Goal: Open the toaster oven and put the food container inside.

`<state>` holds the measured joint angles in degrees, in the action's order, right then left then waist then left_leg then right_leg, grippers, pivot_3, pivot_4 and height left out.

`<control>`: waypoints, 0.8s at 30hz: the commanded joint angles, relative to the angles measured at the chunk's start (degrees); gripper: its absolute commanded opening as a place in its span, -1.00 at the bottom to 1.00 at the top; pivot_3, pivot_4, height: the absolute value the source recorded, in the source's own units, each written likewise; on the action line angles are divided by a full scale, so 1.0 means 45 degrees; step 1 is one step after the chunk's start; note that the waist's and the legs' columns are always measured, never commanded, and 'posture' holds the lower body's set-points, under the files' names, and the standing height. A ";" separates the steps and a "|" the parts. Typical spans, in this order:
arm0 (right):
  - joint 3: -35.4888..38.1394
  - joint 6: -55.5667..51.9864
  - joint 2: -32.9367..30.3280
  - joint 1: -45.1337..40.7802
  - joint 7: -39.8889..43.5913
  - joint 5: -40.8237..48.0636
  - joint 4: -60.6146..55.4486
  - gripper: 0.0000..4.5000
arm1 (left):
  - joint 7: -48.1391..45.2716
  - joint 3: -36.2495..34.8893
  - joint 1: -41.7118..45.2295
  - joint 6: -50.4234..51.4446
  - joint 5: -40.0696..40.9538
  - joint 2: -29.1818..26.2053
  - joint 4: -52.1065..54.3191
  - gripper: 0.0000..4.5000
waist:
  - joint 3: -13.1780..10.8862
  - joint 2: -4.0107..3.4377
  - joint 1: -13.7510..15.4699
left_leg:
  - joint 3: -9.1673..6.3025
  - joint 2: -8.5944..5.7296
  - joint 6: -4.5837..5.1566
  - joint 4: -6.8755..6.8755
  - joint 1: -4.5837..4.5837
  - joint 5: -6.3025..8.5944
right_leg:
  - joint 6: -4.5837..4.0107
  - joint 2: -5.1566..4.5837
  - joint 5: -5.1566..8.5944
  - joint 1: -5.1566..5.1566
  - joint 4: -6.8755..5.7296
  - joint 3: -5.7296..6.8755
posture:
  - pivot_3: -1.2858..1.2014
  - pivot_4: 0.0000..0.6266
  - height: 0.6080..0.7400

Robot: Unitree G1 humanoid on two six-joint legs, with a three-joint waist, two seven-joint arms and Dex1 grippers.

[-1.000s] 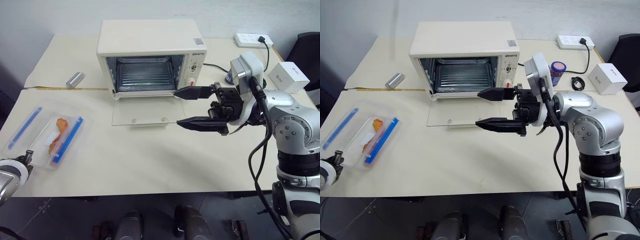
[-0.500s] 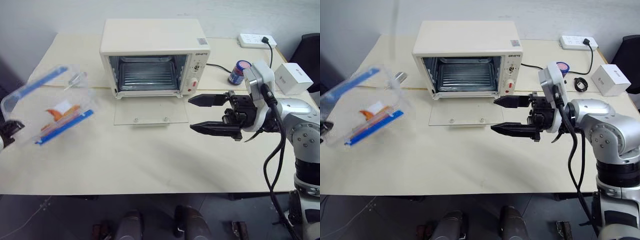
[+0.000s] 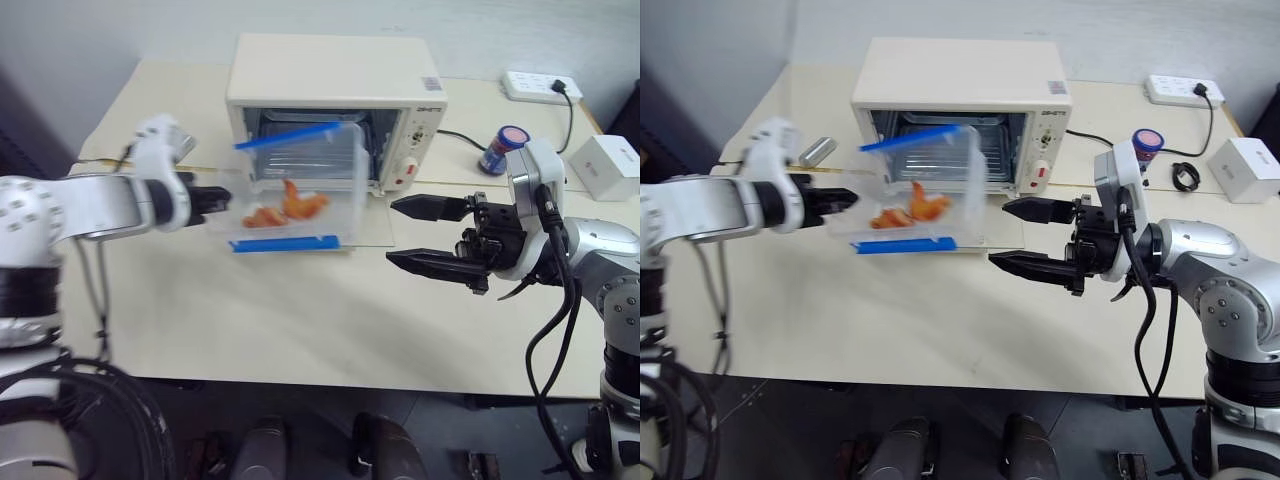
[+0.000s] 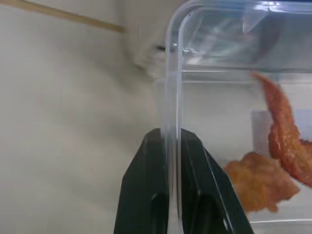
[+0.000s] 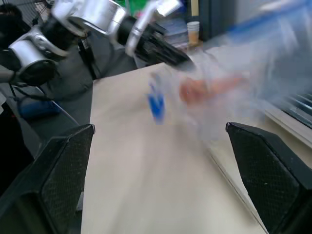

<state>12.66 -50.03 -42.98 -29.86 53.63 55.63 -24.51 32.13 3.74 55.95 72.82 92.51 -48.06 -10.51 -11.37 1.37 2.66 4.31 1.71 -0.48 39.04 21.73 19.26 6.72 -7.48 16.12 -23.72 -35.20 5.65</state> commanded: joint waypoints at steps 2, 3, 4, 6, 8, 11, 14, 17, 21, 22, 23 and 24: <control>0.0888 0.0044 -0.0146 0.0489 -0.0792 0.0664 -0.0828 1.00 | -0.1722 0.0802 0.2001 0.0598 -0.3011 0.1191 -0.1513 -1.00 | -0.0002 0.0002 -0.0246 | 0.0011 0.0002 0.0006 -0.0012 0.0014 -0.0002 | 0.0026 0.0003 -0.0014 -0.0001 0.0037 0.0000 | 0.03 -0.52 1.00; 0.0993 0.0032 -0.0173 0.0596 -0.0928 0.0809 -0.0931 1.00 | -0.2175 0.1017 0.2249 0.0681 -0.3752 0.1373 -0.1764 -1.00 | -0.0003 -0.0001 -0.0317 | 0.0013 0.0008 0.0005 -0.0012 0.0019 -0.0003 | 0.0026 0.0012 -0.0014 -0.0008 0.0052 0.0005 | 0.03 -0.52 1.00; 0.1071 0.0036 -0.0200 0.0692 -0.1059 0.0915 -0.1024 1.00 | -0.2647 0.1211 0.2423 0.0722 -0.4460 0.1485 -0.1960 -1.00 | -0.0003 -0.0001 -0.0362 | 0.0015 0.0010 0.0002 -0.0020 0.0025 -0.0004 | 0.0026 0.0012 -0.0014 -0.0017 0.0048 0.0004 | 0.03 -0.52 1.00; 0.1263 0.0043 -0.0268 0.0951 -0.1326 0.1080 -0.1222 1.00 | -0.3379 0.1554 0.2718 0.0620 -0.5896 0.1756 -0.2446 -1.00 | -0.0002 -0.0001 -0.0403 | 0.0023 0.0022 -0.0013 -0.0042 0.0023 -0.0012 | 0.0026 0.0021 -0.0013 -0.0035 0.0045 0.0007 | 0.03 -0.52 1.00; 0.1400 0.0069 -0.0327 0.1169 -0.1510 0.1220 -0.1357 1.00 | -0.4085 0.1719 0.2944 0.0582 -0.7069 0.2011 -0.2786 -1.00 | -0.0002 -0.0004 -0.0446 | 0.0027 0.0028 -0.0020 -0.0044 0.0020 -0.0017 | 0.0024 0.0023 -0.0012 -0.0036 0.0043 0.0010 | 0.03 -0.52 1.00; 0.1456 0.0160 -0.0403 0.1362 -0.1711 0.1361 -0.1471 1.00 | -0.4863 0.1732 0.3178 0.0607 -0.8577 0.2265 -0.3031 -1.00 | -0.0002 -0.0003 -0.0403 | 0.0026 0.0029 -0.0013 -0.0003 0.0019 -0.0022 | 0.0026 0.0021 -0.0013 -0.0021 0.0036 0.0006 | 0.03 -0.52 1.00; 0.1430 0.0269 -0.0459 0.1466 -0.1804 0.1358 -0.1449 1.00 | -0.5416 0.1576 0.3273 0.0699 -0.9867 0.2392 -0.3052 -0.69 | -0.0002 -0.0004 -0.0329 | 0.0027 0.0027 0.0001 0.0010 0.0012 -0.0034 | 0.0044 0.0014 -0.0023 -0.0004 0.0037 -0.0004 | 0.03 -0.52 1.00; 0.1322 0.0410 -0.0493 0.1516 -0.1770 0.1242 -0.1364 1.00 | -0.5723 0.1074 0.3219 0.0835 -1.0778 0.2678 -0.2943 -0.31 | -0.0002 -0.0003 -0.0285 | 0.0026 0.0026 0.0003 0.0010 0.0005 -0.0035 | 0.0046 0.0012 -0.0024 0.0000 0.0035 -0.0010 | 0.03 -0.52 1.00; 0.1025 0.0637 -0.0549 0.1433 -0.1591 0.0927 -0.1101 1.00 | -0.5850 0.0046 0.3000 0.0871 -1.1644 0.2945 -0.2485 0.19 | -0.0002 -0.0003 -0.0267 | 0.0021 0.0023 0.0008 0.0002 0.0009 -0.0031 | 0.0045 0.0008 -0.0024 -0.0004 0.0034 -0.0005 | 0.03 -0.52 1.00; 0.0958 0.0677 -0.0572 0.1401 -0.1525 0.0855 -0.1041 1.00 | -0.5893 -0.0328 0.2908 0.0894 -1.1766 0.2962 -0.2262 0.19 | -0.0002 -0.0003 -0.0280 | 0.0021 0.0021 0.0011 0.0002 0.0013 -0.0029 | 0.0046 0.0007 -0.0024 -0.0004 0.0038 -0.0003 | 0.03 -0.52 1.00; 0.0852 0.0700 -0.0581 0.1344 -0.1471 0.0757 -0.0974 1.00 | -0.5979 -0.0836 0.2753 0.0801 -1.1779 0.2956 -0.1914 0.19 | -0.0002 -0.0003 -0.0291 | 0.0022 0.0020 0.0013 0.0003 0.0014 -0.0028 | 0.0046 0.0005 -0.0025 -0.0006 0.0037 -0.0003 | 0.03 -0.52 1.00; 0.0804 0.0715 -0.0599 0.1319 -0.1419 0.0699 -0.0926 1.00 | -0.6041 -0.1218 0.2644 0.0779 -1.1833 0.2999 -0.1639 0.19 | -0.0003 -0.0003 -0.0302 | 0.0023 0.0020 0.0013 0.0003 0.0017 -0.0028 | 0.0046 0.0003 -0.0025 -0.0009 0.0037 -0.0004 | 0.03 -0.52 1.00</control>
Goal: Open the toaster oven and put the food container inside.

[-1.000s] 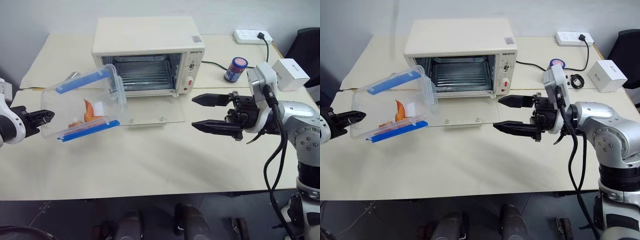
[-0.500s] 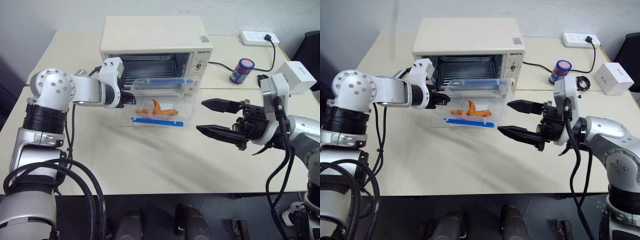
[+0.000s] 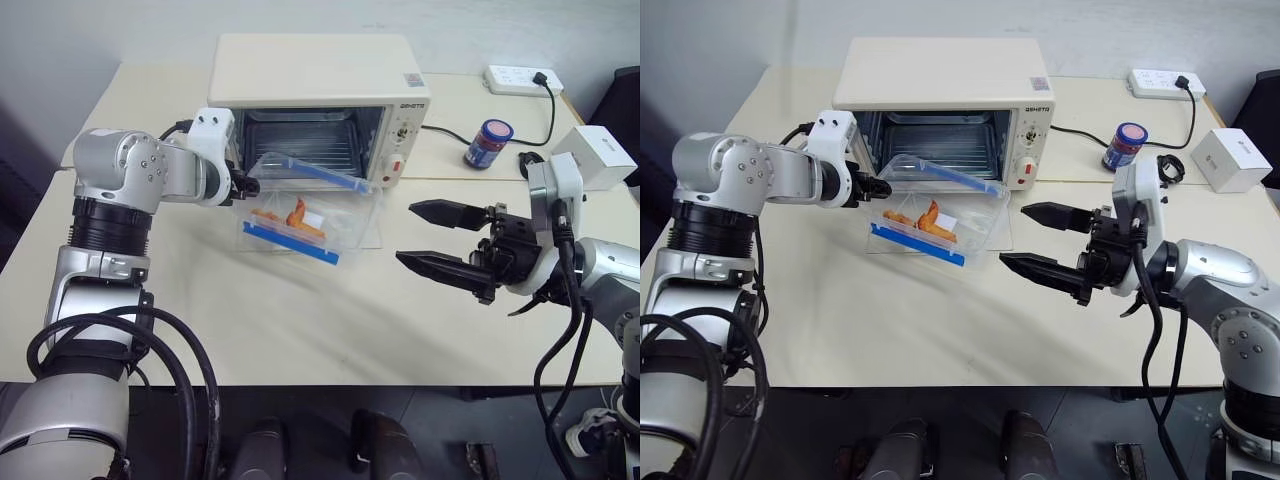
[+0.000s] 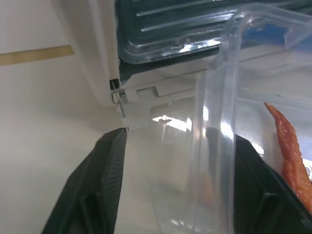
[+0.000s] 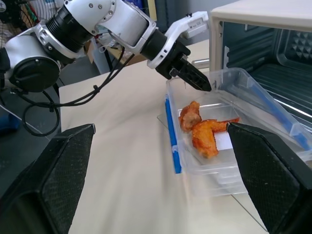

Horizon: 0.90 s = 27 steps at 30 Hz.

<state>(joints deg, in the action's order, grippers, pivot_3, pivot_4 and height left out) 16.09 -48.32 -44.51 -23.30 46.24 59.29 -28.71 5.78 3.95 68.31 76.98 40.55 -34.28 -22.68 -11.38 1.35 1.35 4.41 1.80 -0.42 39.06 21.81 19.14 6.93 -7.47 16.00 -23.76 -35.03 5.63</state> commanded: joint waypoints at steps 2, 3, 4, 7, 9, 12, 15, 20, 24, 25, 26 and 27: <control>-0.0213 0.0552 -0.0390 -0.0056 0.0598 -0.0578 0.0181 1.00 | -0.0776 -0.2004 -0.0710 -0.0432 -0.0180 -0.0426 0.2429 0.19 | 0.0000 0.0000 -0.0022 | -0.0005 0.0003 -0.0001 0.0004 0.0012 0.0000 | 0.0000 0.0001 0.0000 -0.0010 -0.0005 0.0004 | 0.03 -0.52 1.00; -0.0325 0.0631 -0.0445 0.0001 0.0775 -0.0740 0.0255 1.00 | -0.1175 -0.2467 -0.1090 -0.0385 0.0089 -0.0606 0.3231 0.19 | 0.0000 0.0000 -0.0016 | -0.0003 0.0003 -0.0001 0.0005 0.0017 -0.0001 | 0.0000 0.0000 0.0000 -0.0017 -0.0005 0.0003 | 0.03 -0.52 1.00; -0.0441 0.0705 -0.0490 0.0060 0.0936 -0.0900 0.0292 1.00 | -0.1604 -0.2984 -0.1479 -0.0325 0.0453 -0.0736 0.3988 0.19 | 0.0000 0.0000 -0.0025 | -0.0008 0.0004 -0.0001 0.0009 0.0021 -0.0001 | 0.0000 -0.0001 0.0000 -0.0018 -0.0013 0.0005 | 0.03 -0.52 1.00; -0.0748 0.0892 -0.0521 0.0135 0.1239 -0.1251 0.0345 1.00 | -0.2525 -0.3984 -0.2431 -0.0185 0.0940 -0.1018 0.5463 0.19 | 0.0000 0.0000 0.0001 | -0.0021 0.0004 -0.0002 0.0016 0.0036 -0.0001 | 0.0000 -0.0006 0.0000 -0.0026 -0.0015 0.0014 | 0.03 -0.52 1.00; -0.1019 0.1014 -0.0470 0.0168 0.1418 -0.1509 0.0358 0.92 | -0.3304 -0.4667 -0.3249 -0.0245 0.1293 -0.1415 0.6411 0.21 | 0.0000 0.0000 -0.0001 | -0.0032 0.0002 -0.0002 0.0027 0.0043 -0.0001 | 0.0000 -0.0011 -0.0001 -0.0024 -0.0020 0.0021 | 0.03 -0.52 1.00; -0.1280 0.0970 -0.0317 0.0131 0.1467 -0.1528 0.0476 0.55 | -0.4599 -0.5671 -0.4215 -0.0480 0.2076 -0.1817 0.7335 0.02 | 0.0000 0.0000 -0.0002 | -0.0039 0.0002 -0.0002 0.0028 0.0045 -0.0002 | 0.0000 -0.0011 0.0000 -0.0024 -0.0018 0.0024 | 0.03 -0.52 1.00; -0.1983 0.0930 -0.0142 0.0206 0.1722 -0.1673 0.0369 0.11 | -0.7195 -0.6294 -0.5788 -0.0719 0.3256 -0.2907 0.8629 -0.34 | 0.0000 0.0000 -0.0023 | -0.0047 0.0004 -0.0003 0.0033 0.0051 -0.0002 | -0.0001 -0.0012 0.0000 -0.0024 -0.0019 0.0030 | 0.03 -0.52 1.00; -0.3639 0.1291 0.0609 0.0093 0.1638 -0.2717 0.0453 -0.64 | -1.0440 -0.5810 -0.8363 -0.2268 0.2781 -0.4773 0.9395 -1.00 | 0.0001 0.0000 -0.0034 | -0.0050 0.0003 -0.0005 0.0031 0.0050 -0.0002 | -0.0002 -0.0011 0.0001 -0.0023 -0.0014 0.0033 | 0.03 -0.52 1.00; -0.5009 0.1759 0.1701 -0.0456 0.1311 -0.3947 0.1079 -0.99 | -1.3132 -0.4559 -1.0337 -0.4961 0.1106 -0.6180 0.9473 -1.00 | -0.0003 -0.0011 -0.0069 | -0.0040 0.0005 -0.0006 0.0030 0.0045 -0.0003 | -0.0010 -0.0006 0.0005 -0.0025 -0.0017 0.0032 | 0.03 -0.52 1.00; -0.5290 0.1876 0.1944 -0.0657 0.1225 -0.4294 0.1338 -0.99 | -1.3740 -0.4168 -1.0574 -0.5551 0.0718 -0.6450 0.9380 -1.00 | -0.0003 -0.0012 -0.0069 | -0.0039 0.0007 -0.0006 0.0030 0.0047 -0.0002 | -0.0011 -0.0004 0.0005 -0.0029 -0.0013 0.0032 | 0.03 -0.52 1.00; -0.5505 0.1979 0.2170 -0.0847 0.1126 -0.4600 0.1599 -0.99 | -1.4306 -0.3732 -1.0700 -0.6169 0.0308 -0.6670 0.9223 -1.00 | -0.0003 -0.0012 -0.0047 | -0.0039 0.0006 -0.0006 0.0030 0.0049 -0.0002 | -0.0012 -0.0005 0.0006 -0.0032 -0.0015 0.0030 | 0.03 -0.52 1.00; -0.5614 0.2047 0.2310 -0.0967 0.1087 -0.4797 0.1777 -0.99 | -1.4670 -0.3451 -1.0726 -0.6574 0.0050 -0.6784 0.9074 -1.00 | -0.0003 -0.0013 -0.0021 | -0.0039 0.0005 -0.0005 0.0030 0.0054 -0.0002 | -0.0013 -0.0006 0.0006 -0.0035 -0.0015 0.0032 | 0.03 -0.52 1.00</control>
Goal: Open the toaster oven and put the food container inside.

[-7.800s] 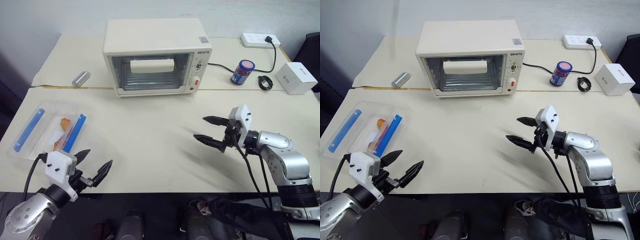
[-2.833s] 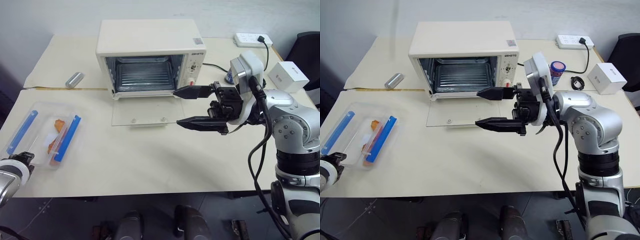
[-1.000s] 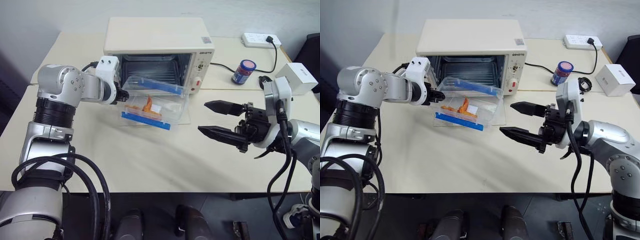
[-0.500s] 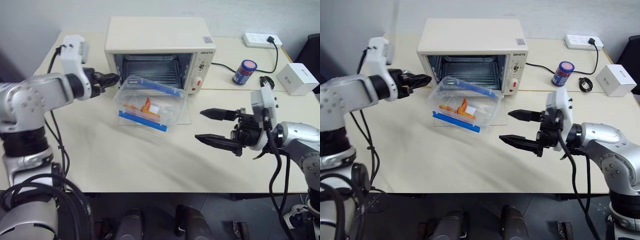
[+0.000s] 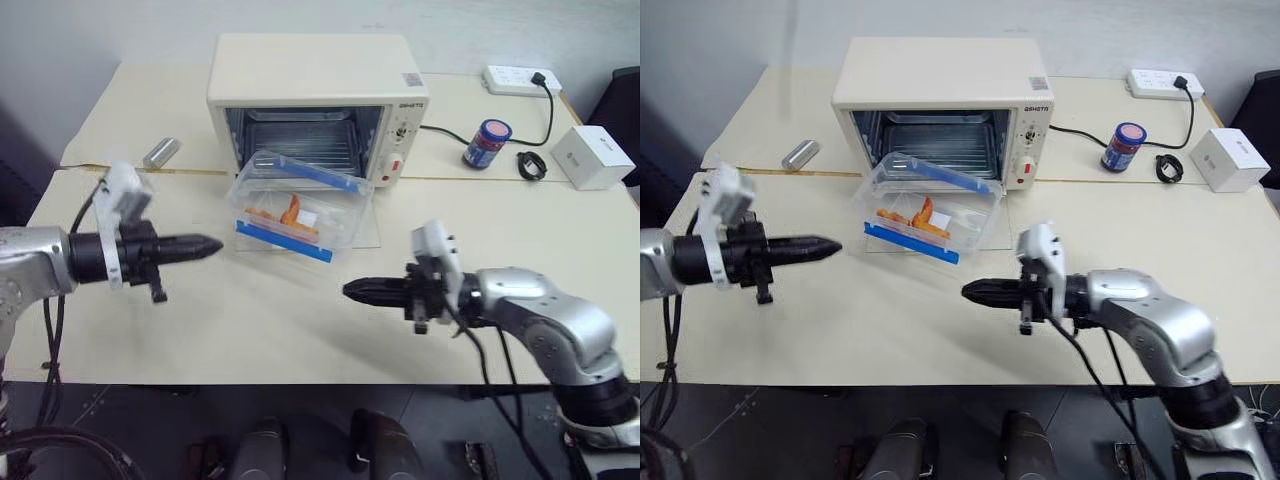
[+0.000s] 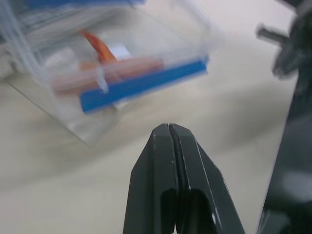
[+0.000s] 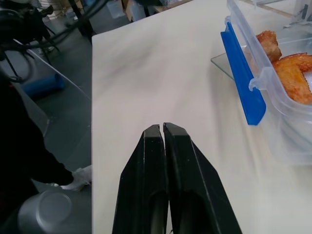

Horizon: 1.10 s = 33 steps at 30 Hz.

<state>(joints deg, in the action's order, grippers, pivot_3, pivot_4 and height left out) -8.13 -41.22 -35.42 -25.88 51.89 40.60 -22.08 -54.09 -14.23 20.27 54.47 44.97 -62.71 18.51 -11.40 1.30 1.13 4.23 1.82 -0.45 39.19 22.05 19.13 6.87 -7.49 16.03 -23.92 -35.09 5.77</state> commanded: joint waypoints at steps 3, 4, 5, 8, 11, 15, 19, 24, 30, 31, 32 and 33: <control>-0.0709 0.1095 0.0952 -0.1080 -0.0485 -0.1748 0.1352 -0.99 | -0.1686 0.2059 0.1061 -0.2799 -0.2138 0.0113 -0.1293 -1.00 | 0.0000 -0.0002 0.0080 | -0.0007 -0.0005 0.0005 0.0000 0.0012 0.0003 | -0.0003 -0.0001 -0.0001 -0.0006 -0.0003 0.0003 | 0.03 -0.52 1.00; -0.0877 0.1337 0.1187 -0.1383 -0.0644 -0.2172 0.1795 -0.99 | -0.1649 0.2535 0.1623 -0.3054 -0.2471 0.0529 -0.1782 -1.00 | 0.0000 -0.0003 0.0091 | -0.0009 -0.0006 0.0007 0.0001 0.0017 0.0002 | -0.0003 0.0001 -0.0001 -0.0006 -0.0002 0.0006 | 0.03 -0.52 1.00; -0.1021 0.1550 0.1372 -0.1650 -0.0746 -0.2574 0.2192 -0.99 | -0.1604 0.2898 0.2125 -0.3252 -0.2753 0.0947 -0.2222 -1.00 | 0.0000 -0.0002 0.0077 | -0.0009 -0.0011 0.0013 0.0003 0.0018 -0.0002 | -0.0004 -0.0001 -0.0002 -0.0004 -0.0007 0.0008 | 0.03 -0.52 1.00; -0.1457 0.2433 0.1818 -0.2383 -0.1004 -0.3874 0.3396 -0.99 | -0.1433 0.3684 0.3260 -0.3732 -0.3543 0.2047 -0.3320 -1.00 | 0.0000 -0.0002 0.0028 | -0.0006 -0.0012 0.0018 0.0009 0.0027 -0.0005 | -0.0002 0.0000 -0.0004 -0.0017 -0.0036 0.0007 | 0.03 -0.52 1.00; -0.1747 0.3482 0.2329 -0.3140 -0.1646 -0.5264 0.4830 -0.99 | -0.1062 0.4037 0.4022 -0.4081 -0.4180 0.3039 -0.4285 -1.00 | 0.0000 0.0000 -0.0038 | 0.0007 -0.0013 0.0018 0.0009 0.0042 -0.0005 | -0.0002 -0.0003 -0.0004 -0.0057 -0.0069 0.0005 | 0.03 -0.52 1.00; -0.1281 0.4714 0.3577 -0.4820 -0.3446 -0.6672 0.7544 -0.99 | -0.0023 0.4079 0.4977 -0.4564 -0.4988 0.4429 -0.5613 -1.00 | 0.0000 0.0000 -0.0313 | 0.0055 -0.0010 0.0011 0.0012 0.0061 -0.0014 | -0.0002 -0.0020 -0.0004 -0.0118 -0.0112 0.0010 | 0.03 -0.52 1.00; -0.0766 0.5978 0.4469 -0.5996 -0.4438 -0.7286 0.9662 -0.99 | 0.1390 0.3936 0.6071 -0.5446 -0.6080 0.5504 -0.7359 -1.00 | 0.0000 -0.0001 -0.0446 | 0.0054 -0.0002 -0.0001 0.0012 0.0059 -0.0023 | -0.0002 -0.0018 -0.0004 -0.0127 -0.0124 0.0010 | 0.03 -0.52 1.00; -0.0001 0.7747 0.5418 -0.7440 -0.5841 -0.7786 1.2665 -0.99 | 0.3258 0.3282 0.7650 -0.6807 -0.6968 0.6500 -0.9675 -1.00 | 0.0000 -0.0001 -0.0654 | 0.0053 -0.0003 -0.0002 0.0006 0.0060 -0.0023 | -0.0002 -0.0023 -0.0004 -0.0131 -0.0130 0.0017 | 0.03 -0.52 1.00; 0.0459 0.8740 0.5725 -0.7964 -0.5979 -0.7943 1.3996 -0.99 | 0.3413 0.2727 0.7787 -0.6814 -0.6845 0.6772 -0.9571 -1.00 | 0.0000 -0.0001 -0.0729 | 0.0055 -0.0005 -0.0002 -0.0004 0.0059 -0.0023 | -0.0002 -0.0041 -0.0004 -0.0135 -0.0131 0.0043 | 0.03 -0.52 1.00; 0.0495 0.8701 0.5692 -0.7854 -0.5814 -0.7884 1.3802 -0.99 | 0.3292 0.2618 0.7675 -0.6593 -0.6704 0.6713 -0.9272 -1.00 | 0.0000 -0.0002 -0.0732 | 0.0054 -0.0005 -0.0002 -0.0004 0.0060 -0.0023 | -0.0002 -0.0041 -0.0004 -0.0135 -0.0131 0.0044 | 0.03 -0.52 1.00; 0.0575 0.8261 0.5579 -0.7465 -0.5302 -0.7531 1.2990 -0.99 | 0.2964 0.2451 0.7391 -0.6102 -0.6356 0.6482 -0.8548 -1.00 | 0.0000 -0.0002 -0.0751 | 0.0054 -0.0005 -0.0002 -0.0004 0.0061 -0.0023 | -0.0002 -0.0041 -0.0004 -0.0136 -0.0131 0.0044 | 0.03 -0.52 1.00; 0.0652 0.7687 0.5409 -0.6971 -0.4740 -0.7123 1.1916 -0.99 | 0.2544 0.2229 0.7044 -0.5529 -0.5926 0.6171 -0.7707 -1.00 | 0.0000 -0.0002 -0.0777 | 0.0054 -0.0004 -0.0002 -0.0004 0.0061 -0.0023 | -0.0002 -0.0040 -0.0004 -0.0136 -0.0131 0.0044 | 0.03 -0.52 1.00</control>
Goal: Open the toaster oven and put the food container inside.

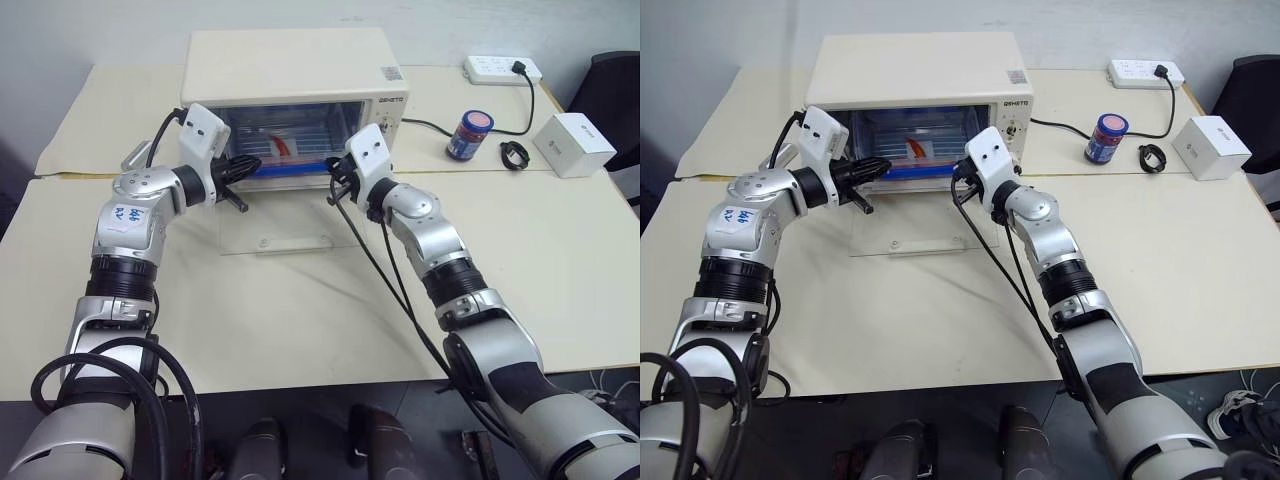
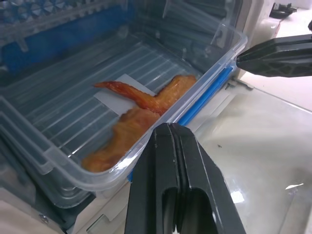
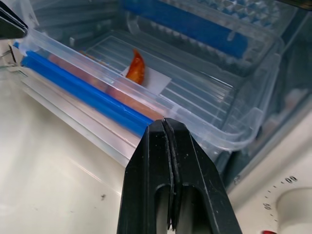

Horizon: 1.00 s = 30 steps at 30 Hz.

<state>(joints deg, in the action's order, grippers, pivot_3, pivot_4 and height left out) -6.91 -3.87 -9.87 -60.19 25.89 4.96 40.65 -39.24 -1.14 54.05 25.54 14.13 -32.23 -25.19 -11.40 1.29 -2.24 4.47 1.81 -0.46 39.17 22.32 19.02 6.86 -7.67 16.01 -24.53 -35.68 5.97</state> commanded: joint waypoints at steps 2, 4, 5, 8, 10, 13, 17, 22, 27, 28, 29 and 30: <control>0.0433 -0.2088 -0.0820 0.1816 0.2229 0.1703 -0.4552 -0.99 | -0.1465 -0.1205 -0.1208 0.2147 0.1847 -0.1347 0.3773 -1.00 | 0.0000 -0.0001 -0.0085 | -0.0012 0.0004 0.0000 -0.0002 -0.0001 0.0000 | 0.0000 0.0001 0.0000 0.0000 -0.0007 0.0000 | 0.03 -0.52 1.00; 0.0441 -0.3717 -0.1593 0.3054 0.3117 0.2639 -0.7134 -0.99 | -0.1953 -0.1819 -0.1859 0.3221 0.2692 -0.2189 0.5187 -1.00 | -0.0003 -0.0004 -0.0133 | -0.0027 0.0004 -0.0002 -0.0009 0.0003 0.0002 | 0.0000 -0.0001 0.0000 -0.0005 -0.0016 0.0000 | 0.03 -0.52 1.00; 0.0478 -0.4407 -0.1880 0.3486 0.3328 0.2993 -0.8058 -0.99 | -0.2076 -0.2053 -0.2082 0.3615 0.3012 -0.2484 0.5665 -1.00 | -0.0003 -0.0004 -0.0130 | -0.0039 0.0003 -0.0001 -0.0007 0.0012 0.0003 | 0.0000 -0.0001 0.0000 -0.0007 -0.0016 0.0001 | 0.03 -0.52 1.00; 0.0737 -0.6574 -0.3192 0.5195 0.3877 0.4172 -1.0827 -1.00 | -0.2730 -0.3143 -0.2843 0.5100 0.4505 -0.3679 0.7370 -0.73 | -0.0003 -0.0004 -0.0006 | -0.0045 0.0004 0.0000 0.0004 0.0013 0.0004 | -0.0002 -0.0002 0.0001 0.0000 -0.0011 -0.0003 | 0.03 -0.52 1.00; 0.0757 -0.7447 -0.3939 0.6288 0.4046 0.4499 -1.2082 -1.00 | -0.3218 -0.3760 -0.3291 0.5916 0.5322 -0.4522 0.8237 -0.50 | -0.0002 -0.0004 0.0111 | -0.0029 0.0007 -0.0001 0.0014 0.0004 0.0003 | -0.0003 -0.0002 0.0002 0.0006 -0.0011 -0.0017 | 0.03 -0.52 1.00; 0.0749 -0.8147 -0.4276 0.7583 0.3618 0.4504 -1.2761 -1.00 | -0.3825 -0.4458 -0.3877 0.6704 0.6283 -0.5676 0.9110 -0.09 | -0.0001 -0.0001 0.0179 | -0.0012 0.0009 -0.0001 0.0014 -0.0028 0.0003 | -0.0008 0.0002 0.0004 0.0028 -0.0016 -0.0029 | 0.03 -0.52 1.00; 0.0217 -0.7371 -0.3827 0.8366 0.2848 0.3441 -1.1983 -1.00 | -0.4095 -0.5132 -0.4226 0.7263 0.7123 -0.6657 0.9668 0.49 | -0.0001 0.0000 0.0181 | 0.0007 0.0005 -0.0001 0.0014 -0.0033 0.0002 | -0.0008 0.0002 0.0005 0.0023 -0.0020 -0.0044 | 0.03 -0.52 1.00; 0.0195 -0.6274 -0.2636 0.7876 0.1959 0.2711 -1.0122 -1.00 | -0.3901 -0.5554 -0.4376 0.7539 0.7690 -0.7115 0.9957 0.99 | -0.0001 -0.0001 0.0163 | 0.0012 0.0005 -0.0002 0.0014 -0.0031 0.0001 | -0.0009 0.0005 0.0005 0.0013 -0.0023 -0.0047 | 0.03 -0.52 1.00; 0.0084 -0.4916 -0.1780 0.6792 0.1697 0.1993 -0.8148 -1.00 | -0.3568 -0.5841 -0.4623 0.7541 0.7935 -0.7315 1.0183 0.99 | -0.0001 -0.0001 0.0145 | 0.0010 0.0008 -0.0004 0.0012 -0.0031 0.0000 | -0.0013 0.0011 0.0007 0.0010 -0.0025 -0.0048 | 0.03 -0.52 1.00; 0.0148 -0.4780 -0.1691 0.6549 0.1717 0.1954 -0.7941 -1.00 | -0.3539 -0.5926 -0.4708 0.7540 0.7976 -0.7360 1.0230 0.99 | -0.0001 -0.0001 0.0143 | 0.0010 0.0008 -0.0005 0.0012 -0.0029 0.0000 | -0.0013 0.0011 0.0007 0.0007 -0.0025 -0.0048 | 0.03 -0.52 1.00; 0.0282 -0.4751 -0.1648 0.6282 0.1800 0.2030 -0.7897 -1.00 | -0.3494 -0.6022 -0.4819 0.7524 0.7969 -0.7433 1.0263 0.99 | -0.0002 -0.0002 0.0141 | 0.0011 0.0008 -0.0005 0.0011 -0.0030 -0.0001 | -0.0013 0.0011 0.0007 0.0007 -0.0025 -0.0049 | 0.03 -0.52 1.00; 0.0461 -0.4816 -0.1673 0.6035 0.1933 0.2193 -0.8002 -1.00 | -0.3454 -0.6132 -0.4934 0.7480 0.7936 -0.7500 1.0272 0.99 | -0.0003 -0.0004 0.0139 | 0.0011 0.0008 -0.0006 0.0011 -0.0028 -0.0001 | -0.0013 0.0011 0.0007 0.0004 -0.0026 -0.0049 | 0.03 -0.52 1.00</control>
<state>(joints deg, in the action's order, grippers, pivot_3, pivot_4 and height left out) -6.51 -27.14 -17.30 -31.37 34.10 14.00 6.30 -55.10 -25.96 31.91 59.57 49.28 -64.28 19.94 -11.41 1.27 -1.62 4.53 1.84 -0.48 39.22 22.20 19.02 6.81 -7.63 16.04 -24.52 -35.80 5.74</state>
